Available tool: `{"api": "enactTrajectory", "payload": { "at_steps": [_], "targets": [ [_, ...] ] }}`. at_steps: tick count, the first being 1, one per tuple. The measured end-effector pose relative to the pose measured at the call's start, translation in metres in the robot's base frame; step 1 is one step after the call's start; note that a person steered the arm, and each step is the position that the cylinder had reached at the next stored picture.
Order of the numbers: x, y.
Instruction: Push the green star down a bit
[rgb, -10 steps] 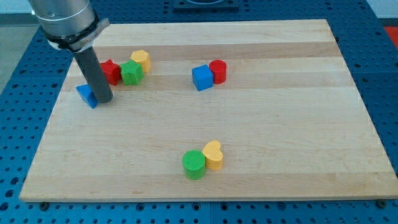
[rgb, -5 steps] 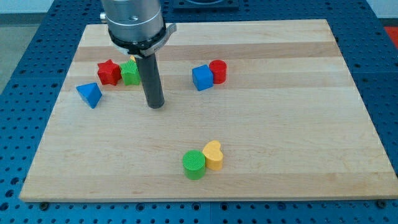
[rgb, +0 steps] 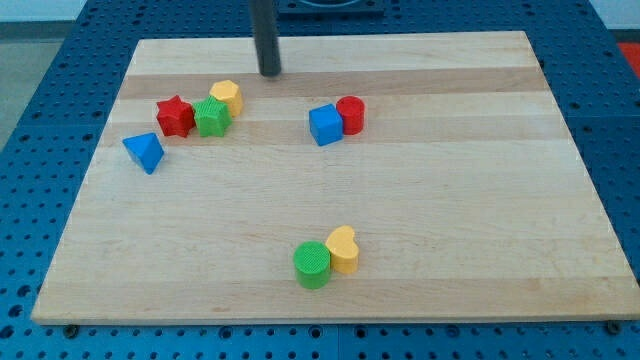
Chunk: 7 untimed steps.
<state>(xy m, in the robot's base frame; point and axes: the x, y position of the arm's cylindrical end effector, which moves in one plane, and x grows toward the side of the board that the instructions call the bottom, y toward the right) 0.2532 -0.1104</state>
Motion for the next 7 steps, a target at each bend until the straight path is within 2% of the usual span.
{"api": "enactTrajectory", "payload": {
  "at_steps": [1,2,7],
  "targets": [
    [-0.005,-0.031],
    [0.002,-0.036],
    [0.121,-0.072]
  ]
}}
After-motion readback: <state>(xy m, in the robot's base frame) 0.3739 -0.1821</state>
